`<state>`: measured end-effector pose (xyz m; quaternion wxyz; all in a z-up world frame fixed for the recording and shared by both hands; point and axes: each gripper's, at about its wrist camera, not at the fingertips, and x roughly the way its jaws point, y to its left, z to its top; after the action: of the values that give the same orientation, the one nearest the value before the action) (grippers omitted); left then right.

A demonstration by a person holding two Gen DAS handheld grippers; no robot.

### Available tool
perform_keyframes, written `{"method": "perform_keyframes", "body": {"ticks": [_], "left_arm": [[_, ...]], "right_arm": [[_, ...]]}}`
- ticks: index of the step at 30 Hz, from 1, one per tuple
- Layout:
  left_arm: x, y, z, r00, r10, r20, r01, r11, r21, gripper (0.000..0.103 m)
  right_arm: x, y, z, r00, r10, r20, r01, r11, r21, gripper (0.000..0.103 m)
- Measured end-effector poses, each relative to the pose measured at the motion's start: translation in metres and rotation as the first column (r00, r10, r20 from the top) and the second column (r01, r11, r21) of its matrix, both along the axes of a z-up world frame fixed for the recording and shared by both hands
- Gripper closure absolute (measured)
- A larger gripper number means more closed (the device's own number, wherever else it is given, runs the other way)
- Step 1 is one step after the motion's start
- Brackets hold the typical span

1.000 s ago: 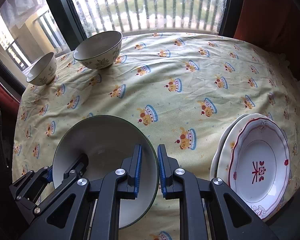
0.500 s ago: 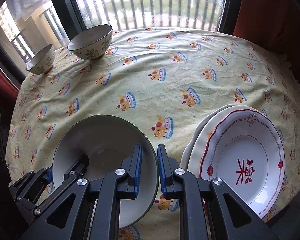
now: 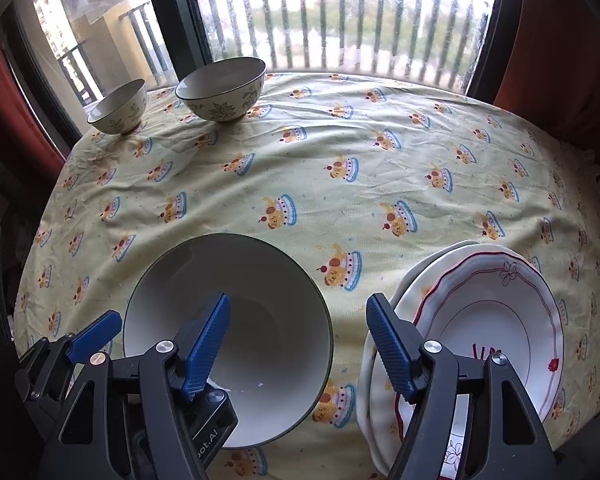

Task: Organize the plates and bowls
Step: 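Lower the green-rimmed bowl onto the tablecloth and open both grippers, then move both grippers to the next cream bowl and grasp its rim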

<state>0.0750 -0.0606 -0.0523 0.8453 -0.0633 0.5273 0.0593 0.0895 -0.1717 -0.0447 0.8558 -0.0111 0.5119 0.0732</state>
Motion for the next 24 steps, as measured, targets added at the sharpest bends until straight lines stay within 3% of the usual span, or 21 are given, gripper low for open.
{"method": "perform_keyframes", "body": {"ticks": [11, 24], "left_arm": [[-0.006, 0.007, 0.016, 1.0, 0.003, 0.023, -0.003, 1.0, 0.014, 0.022], [0.045, 0.045, 0.05, 0.995, -0.067, 0.077, 0.064, 0.997, 0.032, 0.023]], "right_arm": [[-0.003, 0.009, 0.013, 0.999, 0.042, 0.007, -0.042, 0.999, 0.035, 0.024], [0.04, 0.042, 0.046, 0.998, -0.013, 0.055, 0.011, 0.999, 0.043, 0.024]]}}
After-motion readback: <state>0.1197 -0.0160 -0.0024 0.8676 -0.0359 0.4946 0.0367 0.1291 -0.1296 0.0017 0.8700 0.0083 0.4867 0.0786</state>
